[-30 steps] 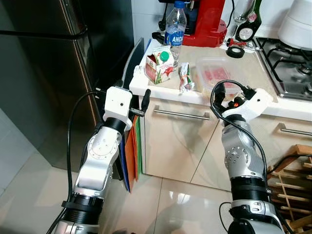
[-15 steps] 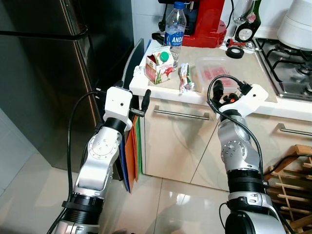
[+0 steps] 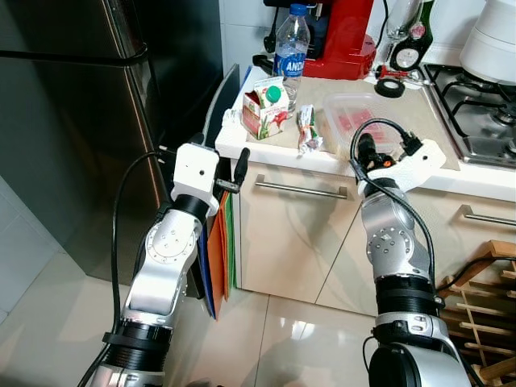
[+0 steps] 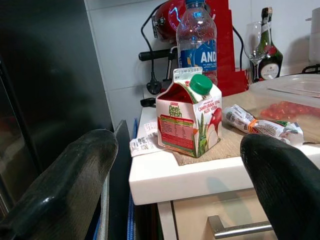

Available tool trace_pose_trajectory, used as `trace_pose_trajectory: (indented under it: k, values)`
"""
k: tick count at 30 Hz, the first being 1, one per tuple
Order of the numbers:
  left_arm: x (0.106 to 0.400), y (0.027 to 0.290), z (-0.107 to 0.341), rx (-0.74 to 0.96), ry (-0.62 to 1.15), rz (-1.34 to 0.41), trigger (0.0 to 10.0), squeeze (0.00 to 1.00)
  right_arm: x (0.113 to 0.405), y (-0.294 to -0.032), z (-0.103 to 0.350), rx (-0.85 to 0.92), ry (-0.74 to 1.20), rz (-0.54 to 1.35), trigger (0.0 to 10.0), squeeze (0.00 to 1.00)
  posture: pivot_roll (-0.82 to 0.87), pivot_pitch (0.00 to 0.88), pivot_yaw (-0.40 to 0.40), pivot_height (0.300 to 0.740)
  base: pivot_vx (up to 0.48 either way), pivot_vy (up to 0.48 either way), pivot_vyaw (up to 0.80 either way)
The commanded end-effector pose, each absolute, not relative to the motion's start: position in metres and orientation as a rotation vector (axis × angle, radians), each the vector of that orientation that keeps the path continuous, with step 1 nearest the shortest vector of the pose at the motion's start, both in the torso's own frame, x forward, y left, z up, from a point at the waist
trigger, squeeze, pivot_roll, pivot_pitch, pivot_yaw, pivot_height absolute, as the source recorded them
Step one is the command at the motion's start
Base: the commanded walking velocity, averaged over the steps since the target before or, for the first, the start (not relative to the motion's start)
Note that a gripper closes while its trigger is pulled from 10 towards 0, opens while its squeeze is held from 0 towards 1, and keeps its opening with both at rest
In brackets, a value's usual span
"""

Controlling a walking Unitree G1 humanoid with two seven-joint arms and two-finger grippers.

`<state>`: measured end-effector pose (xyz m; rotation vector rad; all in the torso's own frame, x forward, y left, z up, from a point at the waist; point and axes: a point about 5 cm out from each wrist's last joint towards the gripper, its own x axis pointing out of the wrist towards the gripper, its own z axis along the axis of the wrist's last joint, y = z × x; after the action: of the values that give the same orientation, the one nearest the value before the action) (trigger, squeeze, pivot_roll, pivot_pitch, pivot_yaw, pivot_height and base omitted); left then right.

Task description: Restocking fridge

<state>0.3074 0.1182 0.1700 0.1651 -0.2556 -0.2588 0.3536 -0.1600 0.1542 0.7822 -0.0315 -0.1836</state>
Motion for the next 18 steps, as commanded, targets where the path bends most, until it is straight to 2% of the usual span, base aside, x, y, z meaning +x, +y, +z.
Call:
trace_pose_trajectory:
  k: [1, 5, 12, 13, 16, 18]
  values:
    - [0.3084, 0.1173, 0.1731, 0.172, -0.262, -0.261, 10.0, 0.00, 0.3497, -0.1662, 0.1412, 0.815, 0.021, -0.239, 0.0, 0.00, 0.04, 0.000, 0.008, 0.740, 0.000, 0.000, 0.00]
    - [0.3083, 0.1171, 0.1729, 0.175, -0.263, -0.264, 10.0, 0.00, 0.3500, -0.1685, 0.1476, 0.858, -0.024, -0.228, 0.0, 0.00, 0.04, 0.000, 0.010, 0.740, 0.000, 0.000, 0.00]
    - [0.3089, 0.1165, 0.1743, 0.187, -0.270, -0.273, 10.0, 0.00, 0.3489, -0.1746, 0.1460, 0.775, -0.044, -0.235, 0.0, 0.00, 0.04, 0.000, 0.012, 0.740, 0.000, 0.000, 0.00]
    - [0.3097, 0.1171, 0.1751, 0.190, -0.272, -0.273, 10.0, 0.00, 0.3474, -0.1751, 0.1486, 0.688, -0.078, -0.216, 0.0, 0.00, 0.04, 0.000, 0.014, 0.740, 0.000, 0.000, 0.00]
    - [0.3104, 0.1176, 0.1762, 0.191, -0.275, -0.273, 10.0, 0.00, 0.3460, -0.1750, 0.1480, 0.640, -0.088, -0.211, 0.0, 0.00, 0.04, 0.000, 0.014, 0.740, 0.000, 0.000, 0.00]
    - [0.3108, 0.1180, 0.1768, 0.195, -0.279, -0.274, 10.0, 0.00, 0.3432, -0.1735, 0.1490, 0.529, -0.119, -0.195, 0.0, 0.00, 0.04, 0.000, 0.015, 0.740, 0.000, 0.000, 0.00]
